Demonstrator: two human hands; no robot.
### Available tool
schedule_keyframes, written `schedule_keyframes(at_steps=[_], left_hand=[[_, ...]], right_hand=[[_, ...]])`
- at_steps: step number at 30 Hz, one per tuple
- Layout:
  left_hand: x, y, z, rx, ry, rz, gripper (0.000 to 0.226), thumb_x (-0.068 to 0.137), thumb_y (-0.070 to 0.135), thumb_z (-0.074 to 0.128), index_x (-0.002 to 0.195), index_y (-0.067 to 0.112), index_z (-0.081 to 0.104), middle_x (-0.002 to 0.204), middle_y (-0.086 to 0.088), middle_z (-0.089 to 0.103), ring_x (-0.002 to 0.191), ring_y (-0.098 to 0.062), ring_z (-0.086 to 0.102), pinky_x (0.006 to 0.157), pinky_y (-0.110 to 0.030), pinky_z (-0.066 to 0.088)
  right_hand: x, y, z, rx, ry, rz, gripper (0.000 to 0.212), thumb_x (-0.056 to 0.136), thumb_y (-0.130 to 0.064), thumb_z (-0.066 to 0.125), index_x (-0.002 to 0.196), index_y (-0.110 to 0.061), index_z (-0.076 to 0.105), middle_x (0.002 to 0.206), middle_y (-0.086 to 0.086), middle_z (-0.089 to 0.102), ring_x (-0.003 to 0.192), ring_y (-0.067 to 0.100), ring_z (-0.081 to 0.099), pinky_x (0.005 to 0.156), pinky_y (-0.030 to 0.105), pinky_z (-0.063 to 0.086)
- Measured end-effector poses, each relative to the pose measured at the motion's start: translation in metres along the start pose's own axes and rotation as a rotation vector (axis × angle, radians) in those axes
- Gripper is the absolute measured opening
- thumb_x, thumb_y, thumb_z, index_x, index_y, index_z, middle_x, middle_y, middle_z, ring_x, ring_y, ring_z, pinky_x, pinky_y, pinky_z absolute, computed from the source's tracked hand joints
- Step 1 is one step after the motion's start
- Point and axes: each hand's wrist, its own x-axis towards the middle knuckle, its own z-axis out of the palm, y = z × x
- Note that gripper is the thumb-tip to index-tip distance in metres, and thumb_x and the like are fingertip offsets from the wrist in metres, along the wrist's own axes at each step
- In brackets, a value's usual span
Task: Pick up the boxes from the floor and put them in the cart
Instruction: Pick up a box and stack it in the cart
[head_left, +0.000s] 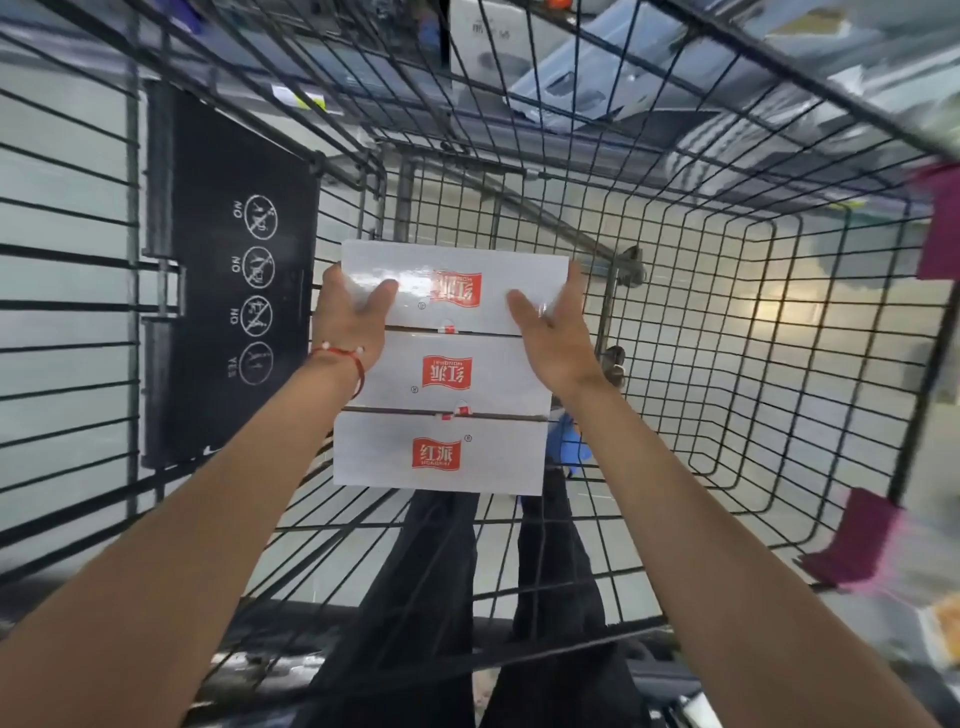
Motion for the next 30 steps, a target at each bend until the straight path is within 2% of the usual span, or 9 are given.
schedule_keyframes(at_steps=[4,7,11,13,17,20,24,28,30], left_hand=[[-0.016,0.005,-0.003,0.062,0.062,-0.045,0.046,0.096,0.020,0.057,0.139,0.011,0.044,0.132,-0.013,0.060,0.120,-0.032,0.058,0.102,-0.038,0.047],[-0.042,0.006,-0.006,0.078,0.058,-0.062,0.046,0.095,0.017,0.057,0.139,0.010,0.044,0.133,-0.013,0.060,0.122,-0.032,0.057,0.106,-0.041,0.045],[-0.089,0.007,-0.005,0.087,0.047,-0.003,0.062,0.097,0.011,0.053,0.154,0.010,0.028,0.152,-0.010,0.043,0.138,-0.028,0.043,0.114,-0.031,0.033],[-0.119,0.008,0.000,0.036,0.006,0.039,0.064,0.098,0.014,0.055,0.156,0.012,0.025,0.157,-0.005,0.037,0.142,-0.022,0.038,0.109,-0.023,0.028],[-0.184,0.019,0.017,-0.046,-0.067,0.125,0.053,0.098,0.014,0.059,0.148,0.013,0.040,0.149,-0.005,0.046,0.124,-0.019,0.049,0.097,-0.018,0.035],[-0.242,0.031,0.035,-0.134,-0.137,0.162,0.050,0.097,0.010,0.061,0.145,0.013,0.047,0.152,-0.003,0.045,0.130,-0.022,0.050,0.117,-0.039,0.034],[-0.327,0.041,0.065,-0.139,-0.228,0.262,0.043,0.098,0.010,0.059,0.140,0.015,0.052,0.144,0.001,0.051,0.122,-0.015,0.051,0.115,-0.039,0.038],[-0.399,0.046,0.098,-0.066,-0.320,0.388,0.037,0.100,0.009,0.055,0.137,0.013,0.053,0.138,-0.002,0.056,0.121,-0.014,0.053,0.107,-0.034,0.042],[-0.432,0.048,0.119,-0.016,-0.356,0.446,0.036,0.099,0.008,0.055,0.135,0.012,0.053,0.137,-0.002,0.057,0.125,-0.015,0.053,0.109,-0.036,0.042]], right_hand=[[-0.031,-0.002,-0.010,-0.033,-0.001,0.061,0.040,0.104,-0.015,0.058,0.138,-0.030,0.043,0.122,-0.009,0.065,0.102,0.002,0.068,0.083,0.021,0.057],[-0.066,-0.005,-0.022,-0.003,0.053,0.104,0.025,0.104,-0.019,0.056,0.127,-0.029,0.058,0.110,-0.020,0.064,0.102,0.006,0.068,0.088,0.023,0.053],[-0.119,-0.010,-0.045,0.092,0.135,0.061,0.024,0.105,-0.010,0.054,0.109,-0.032,0.062,0.104,-0.025,0.060,0.083,-0.025,0.059,0.070,0.000,0.044],[-0.145,-0.010,-0.059,0.122,0.174,0.019,0.024,0.104,-0.007,0.056,0.109,-0.028,0.065,0.104,-0.022,0.062,0.082,-0.026,0.058,0.070,-0.003,0.041],[-0.195,-0.007,-0.086,0.186,0.218,-0.051,0.028,0.104,-0.003,0.055,0.128,-0.011,0.065,0.118,0.004,0.071,0.106,0.002,0.066,0.085,0.005,0.046],[-0.237,-0.002,-0.112,0.251,0.293,-0.153,0.024,0.103,-0.004,0.057,0.125,-0.008,0.067,0.119,0.012,0.070,0.113,0.019,0.065,0.102,0.025,0.051],[-0.293,0.014,-0.158,0.377,0.379,-0.204,0.019,0.102,-0.004,0.059,0.115,-0.014,0.068,0.113,0.008,0.070,0.108,0.019,0.065,0.110,0.043,0.050],[-0.337,0.038,-0.207,0.445,0.471,-0.252,0.022,0.101,-0.004,0.062,0.123,-0.002,0.068,0.118,0.007,0.071,0.108,0.022,0.066,0.109,0.048,0.049],[-0.358,0.052,-0.231,0.472,0.508,-0.284,0.020,0.102,-0.006,0.062,0.121,-0.004,0.069,0.121,0.012,0.073,0.103,0.020,0.067,0.101,0.042,0.053]])
